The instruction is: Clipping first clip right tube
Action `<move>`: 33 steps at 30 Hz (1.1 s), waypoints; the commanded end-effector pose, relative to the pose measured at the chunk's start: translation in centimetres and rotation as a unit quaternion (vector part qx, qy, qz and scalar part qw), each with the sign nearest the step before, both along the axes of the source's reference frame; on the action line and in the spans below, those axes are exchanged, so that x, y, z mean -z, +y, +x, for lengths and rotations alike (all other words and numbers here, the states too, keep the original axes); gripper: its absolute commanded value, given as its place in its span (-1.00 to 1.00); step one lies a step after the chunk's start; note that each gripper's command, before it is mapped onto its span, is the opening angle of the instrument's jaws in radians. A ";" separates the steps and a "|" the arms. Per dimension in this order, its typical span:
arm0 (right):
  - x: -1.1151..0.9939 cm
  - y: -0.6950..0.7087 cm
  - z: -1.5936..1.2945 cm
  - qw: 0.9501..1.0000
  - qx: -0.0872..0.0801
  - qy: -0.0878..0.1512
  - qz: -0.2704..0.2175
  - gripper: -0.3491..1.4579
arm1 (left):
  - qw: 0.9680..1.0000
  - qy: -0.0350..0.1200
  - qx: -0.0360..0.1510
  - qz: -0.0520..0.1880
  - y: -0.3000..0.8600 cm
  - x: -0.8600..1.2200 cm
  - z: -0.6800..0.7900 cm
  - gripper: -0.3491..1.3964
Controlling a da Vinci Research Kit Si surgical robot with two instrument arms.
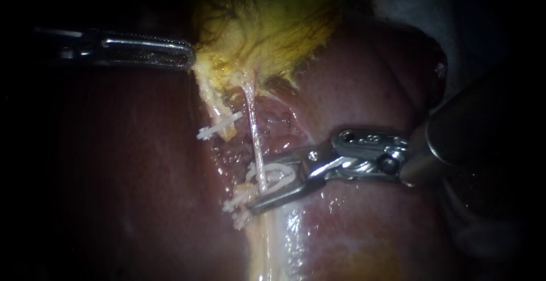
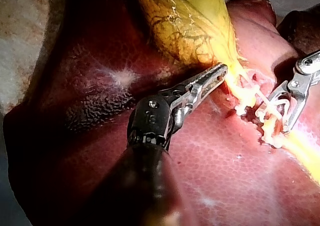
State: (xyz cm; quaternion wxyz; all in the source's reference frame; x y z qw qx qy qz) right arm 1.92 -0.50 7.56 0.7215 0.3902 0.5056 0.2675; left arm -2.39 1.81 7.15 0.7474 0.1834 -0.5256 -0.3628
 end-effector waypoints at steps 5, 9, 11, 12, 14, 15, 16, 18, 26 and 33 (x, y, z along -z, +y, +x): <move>0.00 -0.05 0.04 0.999 0.004 0.026 0.022 -0.02 | 1.000 0.000 0.000 0.000 0.00 0.00 0.00 -1.00; 0.07 -0.10 0.05 0.997 0.005 0.060 0.040 -0.02 | 1.000 0.000 0.000 0.000 0.00 0.00 0.00 -1.00; 0.12 -0.12 0.05 0.996 0.006 0.077 0.048 -0.03 | 1.000 0.000 0.000 0.000 0.00 0.00 0.00 -1.00; 0.14 -0.13 0.06 0.995 0.006 0.084 0.053 -0.03 | 1.000 0.000 0.000 0.000 0.00 0.00 0.00 -1.00; 0.21 -0.17 0.08 0.993 0.009 0.098 0.057 -0.03 | 1.000 0.000 0.000 0.000 -0.01 0.00 0.00 -1.00; 0.23 -0.18 0.09 0.993 0.011 0.102 0.059 -0.04 | 1.000 0.000 0.000 0.000 -0.01 0.00 0.00 -1.00; 0.27 -0.20 0.10 0.992 0.016 0.107 0.061 -0.04 | 1.000 0.000 0.000 0.000 -0.01 0.00 0.00 -1.00; 0.32 -0.23 0.11 0.991 0.022 0.113 0.063 -0.04 | 1.000 0.000 0.000 0.000 -0.01 0.00 0.00 -1.00; 0.48 -0.32 0.16 0.988 0.045 0.129 0.069 -0.07 | 1.000 0.000 0.000 0.000 -0.01 0.00 0.00 -1.00; 0.50 -0.23 0.15 0.989 0.036 0.126 0.070 -0.22 | 1.000 0.000 0.000 0.000 -0.01 0.00 0.00 -1.00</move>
